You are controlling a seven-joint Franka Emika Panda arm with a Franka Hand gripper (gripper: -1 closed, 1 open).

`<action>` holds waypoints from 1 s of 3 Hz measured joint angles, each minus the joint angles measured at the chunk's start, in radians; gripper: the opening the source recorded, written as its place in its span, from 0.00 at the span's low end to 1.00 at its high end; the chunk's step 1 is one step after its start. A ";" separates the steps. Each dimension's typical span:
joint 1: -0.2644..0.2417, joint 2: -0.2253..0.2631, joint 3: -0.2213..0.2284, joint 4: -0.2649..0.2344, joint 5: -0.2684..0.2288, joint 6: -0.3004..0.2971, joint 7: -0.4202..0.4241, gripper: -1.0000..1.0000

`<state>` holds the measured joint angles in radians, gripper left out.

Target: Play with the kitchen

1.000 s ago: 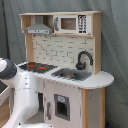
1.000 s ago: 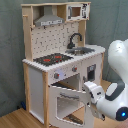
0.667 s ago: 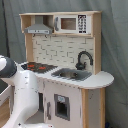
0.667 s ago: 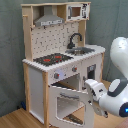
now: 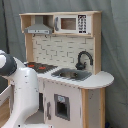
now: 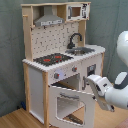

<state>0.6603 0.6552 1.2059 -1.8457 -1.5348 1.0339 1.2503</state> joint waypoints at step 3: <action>-0.041 -0.190 0.034 -0.073 0.134 0.124 -0.170 1.00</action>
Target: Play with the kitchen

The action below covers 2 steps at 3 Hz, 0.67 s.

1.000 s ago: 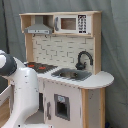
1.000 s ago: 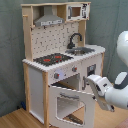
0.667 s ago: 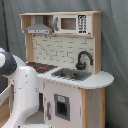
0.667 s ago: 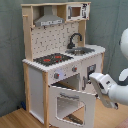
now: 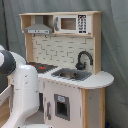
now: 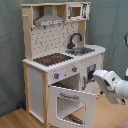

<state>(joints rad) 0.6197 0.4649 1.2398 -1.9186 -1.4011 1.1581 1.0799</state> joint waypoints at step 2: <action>-0.026 -0.125 0.022 -0.048 0.087 0.081 -0.113 1.00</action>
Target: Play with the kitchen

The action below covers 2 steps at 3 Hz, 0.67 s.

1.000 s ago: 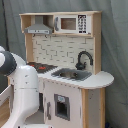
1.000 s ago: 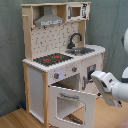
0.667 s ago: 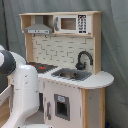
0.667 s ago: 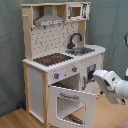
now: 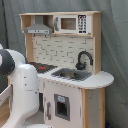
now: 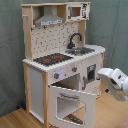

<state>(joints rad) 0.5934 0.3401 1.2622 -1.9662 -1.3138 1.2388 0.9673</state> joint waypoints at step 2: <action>-0.028 -0.130 0.023 -0.050 0.091 0.085 -0.117 1.00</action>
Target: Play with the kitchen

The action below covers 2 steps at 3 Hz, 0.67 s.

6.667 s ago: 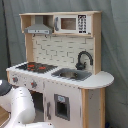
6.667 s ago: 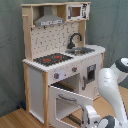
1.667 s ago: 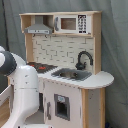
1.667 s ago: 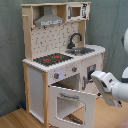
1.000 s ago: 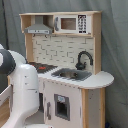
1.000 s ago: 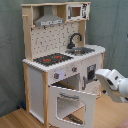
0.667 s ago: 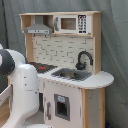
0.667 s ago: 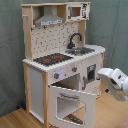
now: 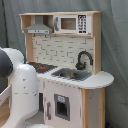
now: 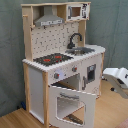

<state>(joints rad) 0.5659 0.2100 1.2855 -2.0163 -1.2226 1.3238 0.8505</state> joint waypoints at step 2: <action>-0.028 -0.131 0.023 -0.049 0.091 0.084 -0.119 1.00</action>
<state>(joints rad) 0.5381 0.0793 1.3086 -2.0656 -1.1311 1.4081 0.7310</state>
